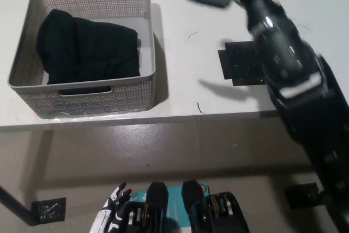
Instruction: Use the right hand to pick up a t shirt on the right hand side and place it into a contianer on the left side
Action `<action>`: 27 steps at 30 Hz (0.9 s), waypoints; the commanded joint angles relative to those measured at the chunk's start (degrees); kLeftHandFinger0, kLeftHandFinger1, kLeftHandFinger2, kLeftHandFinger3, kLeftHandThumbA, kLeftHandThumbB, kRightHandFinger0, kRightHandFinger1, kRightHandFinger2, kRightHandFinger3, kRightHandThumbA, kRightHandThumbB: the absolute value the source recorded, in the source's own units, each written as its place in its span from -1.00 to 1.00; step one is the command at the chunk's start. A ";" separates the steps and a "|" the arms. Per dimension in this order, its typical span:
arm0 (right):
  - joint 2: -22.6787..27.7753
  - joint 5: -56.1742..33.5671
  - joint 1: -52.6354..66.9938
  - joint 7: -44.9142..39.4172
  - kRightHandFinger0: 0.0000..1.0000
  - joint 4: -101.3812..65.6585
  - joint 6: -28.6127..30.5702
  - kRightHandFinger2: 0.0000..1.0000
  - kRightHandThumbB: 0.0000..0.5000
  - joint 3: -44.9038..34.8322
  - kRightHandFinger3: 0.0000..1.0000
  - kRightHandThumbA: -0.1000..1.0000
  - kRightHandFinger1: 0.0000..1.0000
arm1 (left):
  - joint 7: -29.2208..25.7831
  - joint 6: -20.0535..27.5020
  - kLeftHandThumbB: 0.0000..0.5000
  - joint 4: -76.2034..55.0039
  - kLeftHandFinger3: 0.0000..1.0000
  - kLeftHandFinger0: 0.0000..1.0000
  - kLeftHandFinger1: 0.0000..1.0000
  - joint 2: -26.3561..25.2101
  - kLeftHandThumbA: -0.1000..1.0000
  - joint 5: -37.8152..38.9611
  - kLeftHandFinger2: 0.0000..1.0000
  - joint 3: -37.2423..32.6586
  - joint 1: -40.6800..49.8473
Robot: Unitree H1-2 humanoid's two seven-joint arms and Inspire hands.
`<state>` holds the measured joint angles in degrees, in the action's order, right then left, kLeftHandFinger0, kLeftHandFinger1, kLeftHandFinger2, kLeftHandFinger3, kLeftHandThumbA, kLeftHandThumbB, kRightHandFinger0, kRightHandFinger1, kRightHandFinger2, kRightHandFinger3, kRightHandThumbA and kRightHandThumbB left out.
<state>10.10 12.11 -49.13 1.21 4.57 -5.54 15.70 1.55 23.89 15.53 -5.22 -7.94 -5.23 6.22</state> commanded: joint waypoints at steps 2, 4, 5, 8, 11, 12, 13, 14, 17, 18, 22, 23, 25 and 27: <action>7.88 12.75 19.67 1.54 1.00 -27.07 9.72 1.00 0.08 -1.73 1.00 0.91 1.00 | -1.10 1.92 0.18 -1.78 1.00 0.99 0.91 -1.48 0.95 1.91 0.91 2.70 0.32; 7.99 13.09 23.84 2.98 1.00 -27.56 11.93 1.00 0.09 -2.13 1.00 0.92 1.00 | -1.39 1.93 0.20 -1.70 1.00 0.98 0.91 -1.68 0.96 1.41 0.91 3.03 0.31; 7.92 13.21 24.61 3.20 1.00 -27.54 12.49 1.00 0.08 -2.18 1.00 0.93 1.00 | -1.43 1.89 0.20 -1.66 1.00 0.98 0.91 -1.64 0.97 1.41 0.91 3.24 0.31; 8.89 14.07 35.81 5.92 1.00 -28.14 16.73 1.00 0.00 -3.70 1.00 0.87 1.00 | -1.25 2.61 0.12 -0.99 1.00 1.00 0.91 -1.25 0.96 1.52 0.87 3.49 0.12; 8.85 13.95 41.34 6.51 1.00 -27.73 18.67 1.00 0.02 -4.55 1.00 0.87 1.00 | -0.86 2.71 0.08 -1.11 1.00 1.00 0.92 -0.99 0.97 2.12 0.87 3.76 0.30; 8.96 13.67 44.93 7.18 1.00 -26.58 20.28 1.00 0.00 -4.84 1.00 0.89 1.00 | -0.69 2.41 -0.02 -1.27 1.00 1.00 0.97 -1.18 0.97 2.20 0.94 3.85 0.50; 8.94 13.62 46.35 7.42 1.00 -26.06 21.03 1.00 0.00 -4.99 1.00 0.90 1.00 | -0.63 2.31 -0.02 -1.31 1.00 1.00 0.97 -1.28 0.97 2.24 0.95 3.90 0.56; 9.30 14.51 48.89 7.83 1.00 -24.51 21.95 1.00 0.02 -5.03 1.00 0.93 1.00 | -0.70 2.79 -0.03 -0.94 1.00 1.00 0.97 -1.33 0.97 2.54 0.94 4.12 0.43; 9.49 15.75 53.14 8.99 1.00 -21.38 24.62 1.00 -0.07 -5.03 1.00 0.96 1.00 | -0.86 2.97 0.03 -1.05 1.00 1.00 0.97 -1.59 0.98 2.48 0.94 4.46 0.57; 9.52 16.12 54.58 9.33 1.00 -19.86 25.43 1.00 -0.14 -4.87 1.00 0.92 1.00 | -0.70 3.01 0.06 -1.25 1.00 1.00 0.97 -1.68 1.00 3.00 0.94 4.51 0.56; 8.96 14.60 56.52 10.02 1.00 -14.76 28.54 1.00 -0.15 -5.57 1.00 0.91 1.00 | -1.34 3.04 0.04 -0.73 1.00 1.00 0.98 -1.27 1.00 2.94 0.95 4.49 0.20; 8.86 14.54 56.76 10.09 1.00 -14.41 28.96 1.00 -0.15 -5.71 1.00 0.91 1.00 | -1.30 3.04 0.05 -0.81 1.00 1.00 0.98 -1.24 1.00 2.89 0.95 4.48 0.38; 8.57 13.62 56.87 9.93 1.00 -11.64 30.01 1.00 -0.14 -5.88 1.00 0.96 1.00 | -1.49 3.04 0.10 -1.02 1.00 1.00 0.98 -1.09 1.00 2.95 0.95 4.92 0.46; 7.96 10.53 57.19 9.37 1.00 -7.97 29.81 1.00 -0.05 -6.77 1.00 1.00 1.00 | -1.65 3.04 0.09 -1.17 1.00 1.00 0.98 -1.20 1.00 2.69 0.96 4.96 0.43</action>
<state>18.24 24.56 8.09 6.86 -7.69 14.87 11.42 1.50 24.15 15.60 -5.95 -6.41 -1.09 6.45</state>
